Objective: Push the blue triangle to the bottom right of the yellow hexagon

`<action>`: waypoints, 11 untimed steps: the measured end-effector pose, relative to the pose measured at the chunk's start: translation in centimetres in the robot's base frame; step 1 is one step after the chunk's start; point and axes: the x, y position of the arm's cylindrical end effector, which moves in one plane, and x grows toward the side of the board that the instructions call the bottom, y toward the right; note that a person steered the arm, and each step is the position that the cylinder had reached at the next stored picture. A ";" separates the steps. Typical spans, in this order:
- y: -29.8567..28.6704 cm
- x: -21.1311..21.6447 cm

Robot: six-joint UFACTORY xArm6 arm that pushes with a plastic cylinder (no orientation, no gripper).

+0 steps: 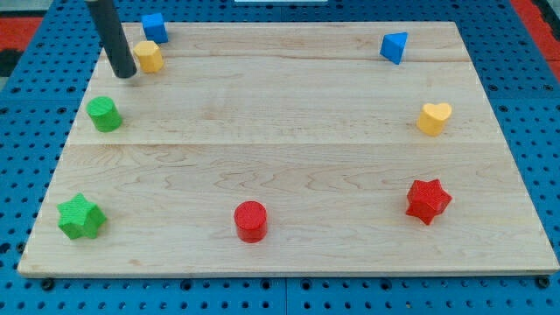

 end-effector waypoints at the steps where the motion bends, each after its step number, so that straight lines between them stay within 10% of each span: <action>1: 9.2 1.9; 3: 33.1 -2.5; 5: 44.9 -7.1; 8: 26.0 -2.9; 11: 35.7 0.4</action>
